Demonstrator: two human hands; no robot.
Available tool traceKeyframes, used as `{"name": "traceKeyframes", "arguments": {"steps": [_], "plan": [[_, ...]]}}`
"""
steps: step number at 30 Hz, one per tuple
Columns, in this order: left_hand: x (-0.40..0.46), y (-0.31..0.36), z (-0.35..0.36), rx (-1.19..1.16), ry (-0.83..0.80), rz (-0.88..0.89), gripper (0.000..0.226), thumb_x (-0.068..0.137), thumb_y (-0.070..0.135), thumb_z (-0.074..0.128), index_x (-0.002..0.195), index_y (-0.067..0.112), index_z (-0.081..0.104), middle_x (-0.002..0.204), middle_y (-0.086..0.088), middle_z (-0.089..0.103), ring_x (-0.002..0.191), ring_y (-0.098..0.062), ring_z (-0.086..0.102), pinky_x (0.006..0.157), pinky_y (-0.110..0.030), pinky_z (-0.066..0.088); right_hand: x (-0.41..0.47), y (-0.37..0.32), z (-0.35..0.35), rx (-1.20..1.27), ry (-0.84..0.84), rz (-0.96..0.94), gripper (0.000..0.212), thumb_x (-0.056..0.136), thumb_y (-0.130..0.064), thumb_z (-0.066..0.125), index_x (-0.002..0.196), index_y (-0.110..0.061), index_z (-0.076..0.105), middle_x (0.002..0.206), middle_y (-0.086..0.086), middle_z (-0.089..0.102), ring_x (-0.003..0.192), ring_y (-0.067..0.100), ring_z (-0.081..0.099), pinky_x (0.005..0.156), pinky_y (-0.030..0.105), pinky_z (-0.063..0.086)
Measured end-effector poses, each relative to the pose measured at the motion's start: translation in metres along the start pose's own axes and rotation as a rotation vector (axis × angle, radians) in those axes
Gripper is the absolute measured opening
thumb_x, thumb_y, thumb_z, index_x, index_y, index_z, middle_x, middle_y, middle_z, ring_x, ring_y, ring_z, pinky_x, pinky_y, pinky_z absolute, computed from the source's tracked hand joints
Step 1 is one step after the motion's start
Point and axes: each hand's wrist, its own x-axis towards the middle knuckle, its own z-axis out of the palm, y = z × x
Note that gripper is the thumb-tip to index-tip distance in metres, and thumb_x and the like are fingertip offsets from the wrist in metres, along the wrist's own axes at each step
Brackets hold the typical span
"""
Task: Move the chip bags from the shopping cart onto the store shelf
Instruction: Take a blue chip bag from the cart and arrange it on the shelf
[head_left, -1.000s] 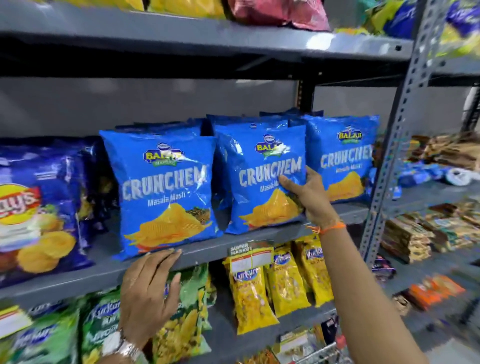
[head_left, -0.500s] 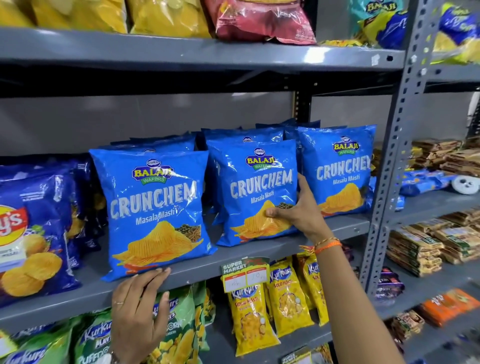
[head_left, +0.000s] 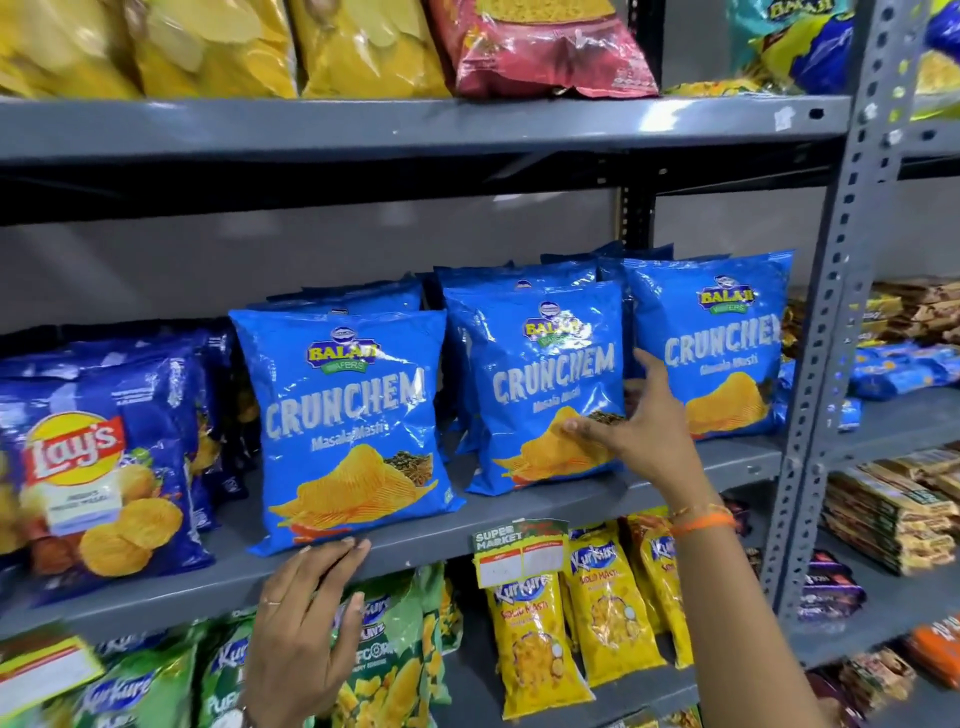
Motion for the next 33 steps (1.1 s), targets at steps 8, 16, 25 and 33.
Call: {"name": "traceKeyframes", "arguments": {"steps": [8,16,25,33], "plan": [[-0.019,-0.035,-0.022,0.095,0.03,-0.131,0.038,0.094,0.028,0.052,0.12,0.006,0.071,0.118,-0.009,0.065,0.109,-0.032,0.06,0.105,-0.046,0.042,-0.07,-0.09,0.08,0.191,0.081,-0.192,0.083,0.073,-0.041,0.087,0.141,-0.016,0.045,0.132,-0.001,0.053,0.122,0.015,0.054,0.104,0.031,0.047],[-0.021,-0.038,-0.023,0.079,-0.018,-0.134,0.038,0.096,0.027,0.051,0.124,0.008,0.067,0.115,-0.01,0.064,0.107,-0.029,0.058,0.098,-0.04,0.042,-0.046,-0.104,0.151,0.502,-0.392,0.109,0.066,0.072,-0.032,0.09,0.127,-0.016,0.056,0.12,-0.002,0.073,0.104,0.012,0.073,0.087,0.032,0.059],[-0.023,-0.039,-0.024,0.067,0.006,-0.116,0.037,0.097,0.028,0.052,0.125,0.01,0.067,0.118,-0.007,0.063,0.107,-0.026,0.058,0.098,-0.04,0.045,-0.004,-0.108,0.162,0.736,-0.476,0.031,0.062,0.075,0.014,0.077,0.131,-0.008,0.059,0.111,0.006,0.078,0.098,0.024,0.076,0.077,0.036,0.062],[-0.021,-0.038,-0.025,0.069,0.027,-0.104,0.037,0.095,0.026,0.052,0.124,0.009,0.068,0.116,-0.008,0.065,0.108,-0.023,0.054,0.101,-0.038,0.042,-0.001,-0.11,0.173,0.708,-0.364,-0.036,0.076,0.064,0.012,0.087,0.132,-0.004,0.055,0.124,0.016,0.073,0.109,0.032,0.074,0.086,0.046,0.062]]}}
